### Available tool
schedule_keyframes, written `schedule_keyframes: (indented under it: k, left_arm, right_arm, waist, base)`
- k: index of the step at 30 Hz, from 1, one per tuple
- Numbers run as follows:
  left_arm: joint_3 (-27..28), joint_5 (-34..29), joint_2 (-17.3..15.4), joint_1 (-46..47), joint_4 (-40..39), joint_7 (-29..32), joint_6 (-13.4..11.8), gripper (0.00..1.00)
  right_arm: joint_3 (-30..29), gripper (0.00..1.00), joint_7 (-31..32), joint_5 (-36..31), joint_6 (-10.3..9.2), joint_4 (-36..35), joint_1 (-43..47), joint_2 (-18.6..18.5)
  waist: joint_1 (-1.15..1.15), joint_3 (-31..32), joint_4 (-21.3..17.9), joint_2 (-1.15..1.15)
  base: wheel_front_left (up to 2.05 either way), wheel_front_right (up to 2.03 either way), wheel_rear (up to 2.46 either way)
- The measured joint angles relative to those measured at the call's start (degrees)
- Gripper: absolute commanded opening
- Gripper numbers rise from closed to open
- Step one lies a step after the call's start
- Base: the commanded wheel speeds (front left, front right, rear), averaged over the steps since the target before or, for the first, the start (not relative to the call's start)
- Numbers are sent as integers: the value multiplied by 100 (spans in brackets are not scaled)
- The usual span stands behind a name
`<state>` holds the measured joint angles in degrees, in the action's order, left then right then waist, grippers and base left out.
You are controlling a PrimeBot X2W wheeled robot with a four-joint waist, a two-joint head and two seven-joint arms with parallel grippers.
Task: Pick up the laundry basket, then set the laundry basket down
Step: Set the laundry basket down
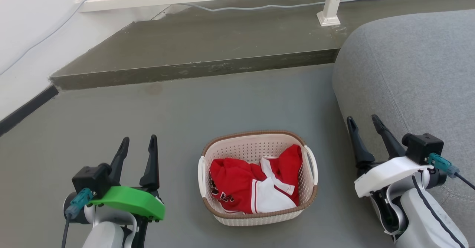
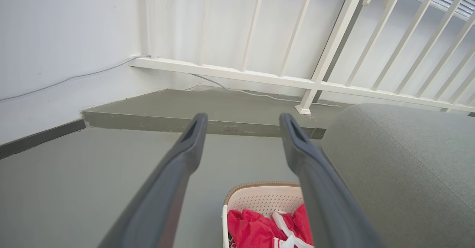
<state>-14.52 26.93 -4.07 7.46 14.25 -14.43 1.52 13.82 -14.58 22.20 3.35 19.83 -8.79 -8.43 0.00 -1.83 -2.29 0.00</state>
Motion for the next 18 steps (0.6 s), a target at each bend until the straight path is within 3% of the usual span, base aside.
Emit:
schedule_keyframes:
  k: [18]
  left_arm:
    - [162,-92,99,-205,-79,0,58,100]
  right_arm:
    - [-65,100,0,-111,4,-124,127,90]
  waist:
    - [0,30,-15,0]
  base:
    - [0,0,0]
